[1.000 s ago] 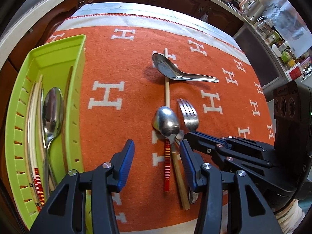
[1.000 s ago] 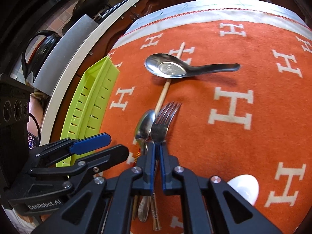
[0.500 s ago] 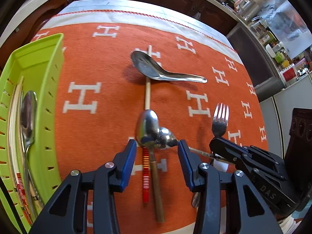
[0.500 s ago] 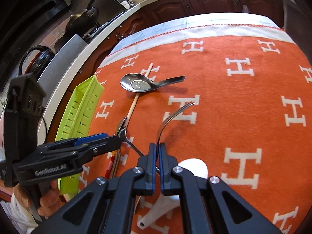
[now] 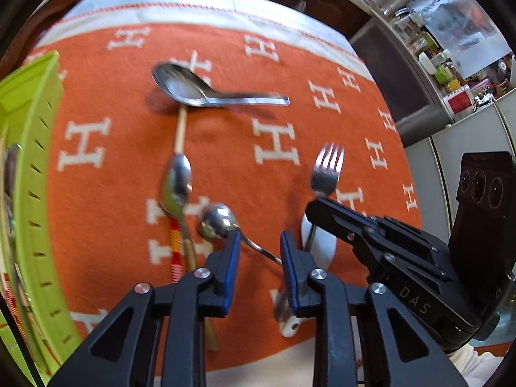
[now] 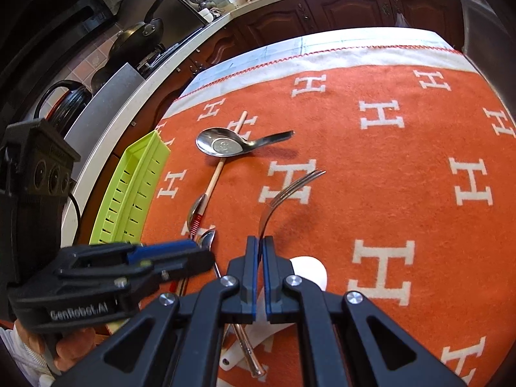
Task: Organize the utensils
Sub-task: 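Grasp a small steel spoon with the left tool while the right tool grasps a steel fork, then carry the spoon and fork into the green tray and open both tools, then move both tools back toward the white ceramic spoon and remaining steel spoon, then close the right tool on the white ceramic spoon, then lift the white spoon with the right tool while the left tool grasps a steel spoon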
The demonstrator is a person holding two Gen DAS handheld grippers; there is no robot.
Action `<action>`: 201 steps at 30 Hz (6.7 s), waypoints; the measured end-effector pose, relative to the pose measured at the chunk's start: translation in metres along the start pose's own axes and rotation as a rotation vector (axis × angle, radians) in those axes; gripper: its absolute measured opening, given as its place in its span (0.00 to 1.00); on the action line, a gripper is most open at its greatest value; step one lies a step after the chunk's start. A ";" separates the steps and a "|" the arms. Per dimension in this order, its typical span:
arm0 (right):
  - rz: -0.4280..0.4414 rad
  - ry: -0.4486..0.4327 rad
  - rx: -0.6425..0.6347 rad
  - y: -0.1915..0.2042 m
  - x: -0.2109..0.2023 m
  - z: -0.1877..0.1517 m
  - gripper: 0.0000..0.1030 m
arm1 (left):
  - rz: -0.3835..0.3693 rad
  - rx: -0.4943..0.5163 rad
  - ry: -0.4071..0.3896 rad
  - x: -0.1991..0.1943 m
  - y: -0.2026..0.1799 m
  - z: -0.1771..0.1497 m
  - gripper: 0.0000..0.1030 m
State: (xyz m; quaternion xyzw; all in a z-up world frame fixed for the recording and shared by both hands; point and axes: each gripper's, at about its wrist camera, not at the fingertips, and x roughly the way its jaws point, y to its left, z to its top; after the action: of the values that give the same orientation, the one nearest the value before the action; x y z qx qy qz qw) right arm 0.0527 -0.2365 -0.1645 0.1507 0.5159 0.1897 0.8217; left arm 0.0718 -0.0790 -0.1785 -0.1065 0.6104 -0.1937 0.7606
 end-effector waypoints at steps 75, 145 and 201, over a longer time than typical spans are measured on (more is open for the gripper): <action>0.088 0.173 -0.525 0.236 0.070 0.016 0.07 | 0.316 -0.205 -0.362 -0.147 0.168 -0.036 0.20; 0.069 0.125 0.220 -0.026 -0.017 -0.045 0.33 | 0.263 0.038 -0.229 -0.075 0.027 -0.017 0.80; 0.007 -0.003 0.148 -0.028 -0.005 -0.010 0.07 | 0.126 -0.096 -0.524 -0.113 0.036 0.033 0.00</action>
State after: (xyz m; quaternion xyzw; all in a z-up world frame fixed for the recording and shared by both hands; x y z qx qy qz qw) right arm 0.0458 -0.2627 -0.1769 0.2131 0.5265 0.1537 0.8085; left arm 0.0894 -0.0007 -0.0851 -0.1508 0.4067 -0.0825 0.8972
